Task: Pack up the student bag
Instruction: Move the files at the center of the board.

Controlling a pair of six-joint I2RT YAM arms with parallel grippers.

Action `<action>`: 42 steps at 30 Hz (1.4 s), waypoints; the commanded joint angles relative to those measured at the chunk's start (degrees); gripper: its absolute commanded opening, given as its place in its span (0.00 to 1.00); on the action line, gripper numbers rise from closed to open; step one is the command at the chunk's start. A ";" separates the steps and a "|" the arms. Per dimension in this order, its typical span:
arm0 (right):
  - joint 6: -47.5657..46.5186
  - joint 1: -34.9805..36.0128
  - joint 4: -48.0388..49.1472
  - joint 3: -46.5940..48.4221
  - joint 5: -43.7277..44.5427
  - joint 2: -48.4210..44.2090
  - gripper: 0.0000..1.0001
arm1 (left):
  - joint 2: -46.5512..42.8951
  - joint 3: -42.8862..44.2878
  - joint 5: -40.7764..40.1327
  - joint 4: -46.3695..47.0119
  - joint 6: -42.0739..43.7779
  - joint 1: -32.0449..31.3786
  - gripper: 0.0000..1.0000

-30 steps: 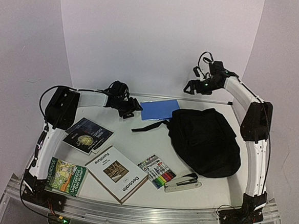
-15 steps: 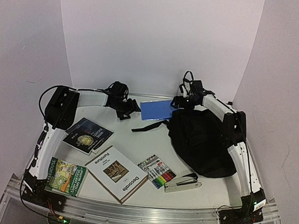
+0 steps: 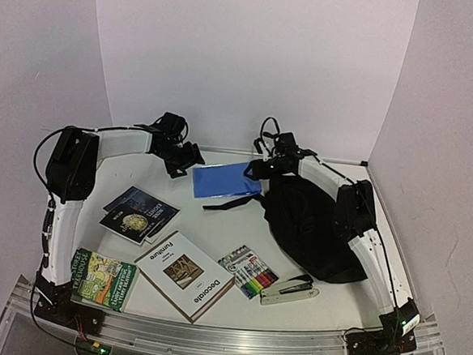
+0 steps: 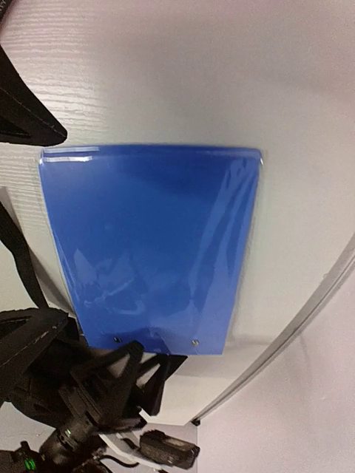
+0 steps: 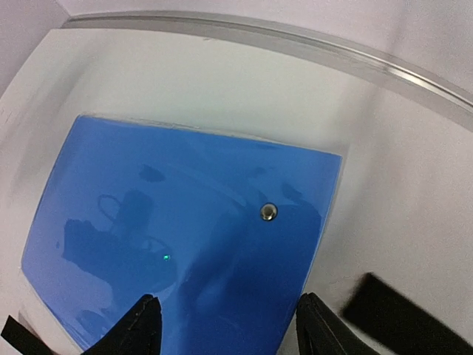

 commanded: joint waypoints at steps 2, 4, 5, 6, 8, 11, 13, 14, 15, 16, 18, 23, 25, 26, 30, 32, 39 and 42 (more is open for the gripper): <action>-5.36 6.08 1.49 -2.71 -1.33 -3.55 0.60 | -8.11 -4.37 -2.72 -0.96 0.08 1.46 0.75; -5.55 7.75 1.49 -3.32 -1.76 -4.24 0.60 | -9.63 -5.65 -2.52 -0.53 0.18 1.79 0.75; -5.13 8.31 1.49 -3.33 -2.24 -4.68 0.60 | -10.07 -6.05 -2.31 -0.54 0.32 1.86 0.75; -4.63 8.80 1.49 -3.23 -2.75 -5.24 0.60 | -10.50 -6.52 -2.07 -0.54 0.64 1.88 0.75; -3.10 8.95 1.42 -2.93 -3.55 -7.42 0.61 | -11.38 -7.18 -0.76 -0.01 1.28 1.88 0.75; -2.33 8.78 1.23 -5.34 -3.49 -13.24 0.65 | -12.50 -8.90 2.54 2.19 2.40 1.71 0.75; -2.78 8.26 1.23 -9.52 -3.56 -19.20 0.70 | -13.09 -9.85 5.33 3.95 3.25 1.38 0.75; -2.78 7.86 1.23 -11.70 -3.70 -22.13 0.72 | -13.16 -9.96 6.34 4.43 4.00 0.95 0.75; -2.71 7.29 1.18 -14.18 -3.86 -25.27 0.75 | -13.14 -9.90 7.28 4.67 4.81 0.47 0.75; -2.53 6.54 0.98 -16.69 -4.10 -28.04 0.77 | -13.02 -9.66 8.19 4.71 5.66 -0.14 0.75; -2.23 5.07 0.12 -20.39 -4.84 -32.87 0.81 | -12.50 -8.86 9.82 4.66 7.05 -1.60 0.75; -2.27 0.41 -6.33 -28.71 -6.93 -42.80 0.87 | -10.67 -6.71 12.92 5.01 8.71 -5.91 0.75; -4.01 -1.43 -11.06 -32.66 -7.22 -46.75 0.89 | -9.13 -5.19 14.32 5.07 8.91 -7.88 0.75; -5.10 -2.30 -12.74 -34.63 -7.45 -48.38 0.89 | -8.39 -4.15 14.65 4.99 8.93 -8.71 0.75; -8.44 -4.47 -18.86 -47.61 -8.43 -57.50 0.89 | -3.45 0.09 16.38 4.33 8.66 -12.50 0.74; -9.71 -4.66 -19.70 -54.38 -8.69 -61.55 0.88 | -1.11 2.67 17.24 4.41 8.34 -13.88 0.74; -9.52 -4.68 -19.20 -67.48 -9.55 -66.22 0.76 | 7.77 11.92 20.73 4.69 6.24 -17.58 0.74; -9.28 -4.69 -18.55 -68.49 -9.28 -63.84 0.70 | 10.50 14.80 21.43 4.40 5.64 -18.26 0.74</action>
